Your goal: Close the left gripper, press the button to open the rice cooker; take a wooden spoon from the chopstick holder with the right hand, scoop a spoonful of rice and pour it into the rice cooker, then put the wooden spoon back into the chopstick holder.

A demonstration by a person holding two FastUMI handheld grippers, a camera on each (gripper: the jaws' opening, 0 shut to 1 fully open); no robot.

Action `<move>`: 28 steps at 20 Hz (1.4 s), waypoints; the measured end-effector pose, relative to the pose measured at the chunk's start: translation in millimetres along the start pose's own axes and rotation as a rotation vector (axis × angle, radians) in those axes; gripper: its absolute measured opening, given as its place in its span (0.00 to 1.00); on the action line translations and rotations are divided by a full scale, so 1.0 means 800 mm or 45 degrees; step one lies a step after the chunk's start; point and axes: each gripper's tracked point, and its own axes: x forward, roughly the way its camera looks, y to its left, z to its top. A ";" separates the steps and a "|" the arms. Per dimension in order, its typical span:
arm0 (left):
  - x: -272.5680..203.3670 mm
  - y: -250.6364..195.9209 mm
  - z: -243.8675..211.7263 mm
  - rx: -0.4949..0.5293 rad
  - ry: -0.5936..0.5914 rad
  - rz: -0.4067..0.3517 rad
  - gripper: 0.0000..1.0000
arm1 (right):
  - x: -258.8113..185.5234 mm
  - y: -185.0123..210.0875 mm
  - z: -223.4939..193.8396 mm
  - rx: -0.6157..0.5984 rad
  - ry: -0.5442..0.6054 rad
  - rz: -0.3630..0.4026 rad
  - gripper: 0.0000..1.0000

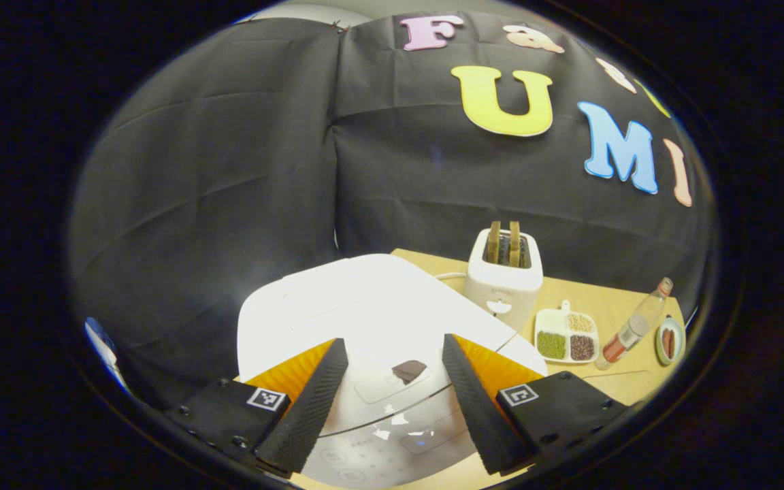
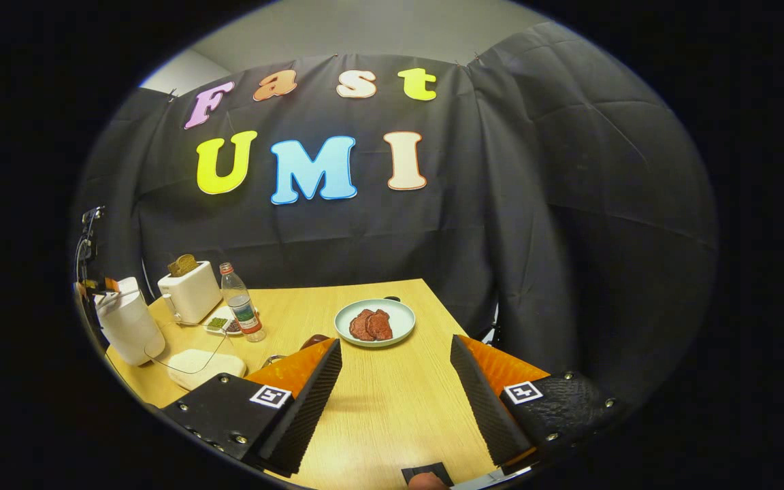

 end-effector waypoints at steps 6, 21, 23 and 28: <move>0.000 -0.004 -0.001 -0.031 -0.032 -0.063 1.00 | -0.003 0.050 -0.002 -0.006 0.013 0.070 0.98; -0.251 -0.065 0.079 0.035 -0.601 -0.398 0.99 | -0.031 0.211 0.144 -0.002 -0.299 0.359 0.98; -0.288 -0.075 0.085 0.018 -0.642 -0.441 0.99 | -0.035 0.226 0.151 0.010 -0.319 0.388 0.98; -0.332 -0.097 0.100 0.013 -0.677 -0.542 0.98 | -0.047 0.241 0.170 -0.055 -0.391 0.394 0.98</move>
